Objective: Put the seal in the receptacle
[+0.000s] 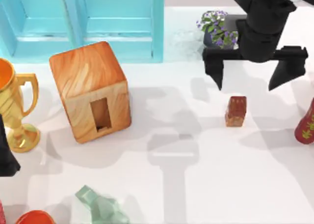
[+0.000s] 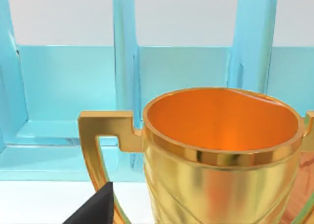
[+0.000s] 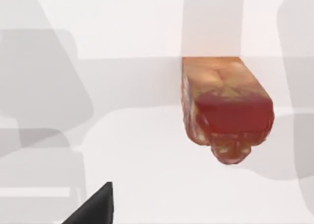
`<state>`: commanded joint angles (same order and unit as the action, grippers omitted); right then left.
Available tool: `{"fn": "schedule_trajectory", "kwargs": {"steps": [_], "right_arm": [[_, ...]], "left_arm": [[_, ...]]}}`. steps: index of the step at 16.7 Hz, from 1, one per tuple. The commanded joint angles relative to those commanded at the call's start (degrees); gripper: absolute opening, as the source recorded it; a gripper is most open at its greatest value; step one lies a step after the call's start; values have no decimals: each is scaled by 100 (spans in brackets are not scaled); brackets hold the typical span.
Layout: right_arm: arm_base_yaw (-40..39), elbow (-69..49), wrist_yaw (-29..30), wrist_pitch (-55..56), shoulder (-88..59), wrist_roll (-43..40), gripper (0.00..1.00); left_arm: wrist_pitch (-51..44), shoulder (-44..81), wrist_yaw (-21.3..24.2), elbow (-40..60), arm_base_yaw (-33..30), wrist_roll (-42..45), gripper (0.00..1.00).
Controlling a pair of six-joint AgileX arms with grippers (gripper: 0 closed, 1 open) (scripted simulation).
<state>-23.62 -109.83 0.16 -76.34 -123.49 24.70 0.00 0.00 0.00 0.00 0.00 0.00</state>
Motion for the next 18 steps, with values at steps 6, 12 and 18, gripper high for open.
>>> {"fn": "schedule_trajectory", "kwargs": {"steps": [6,12,18], "right_arm": [[21,103,-1,105,-8,-10,100],[0,1127,2,1444,-280,5,100],[-13,1622,4,2048,-426,19,100]], "left_arm": [[0,0,0,0,0,0,100],[0,0,0,0,0,0,100],[0,0,0,0,0,0,100]]}}
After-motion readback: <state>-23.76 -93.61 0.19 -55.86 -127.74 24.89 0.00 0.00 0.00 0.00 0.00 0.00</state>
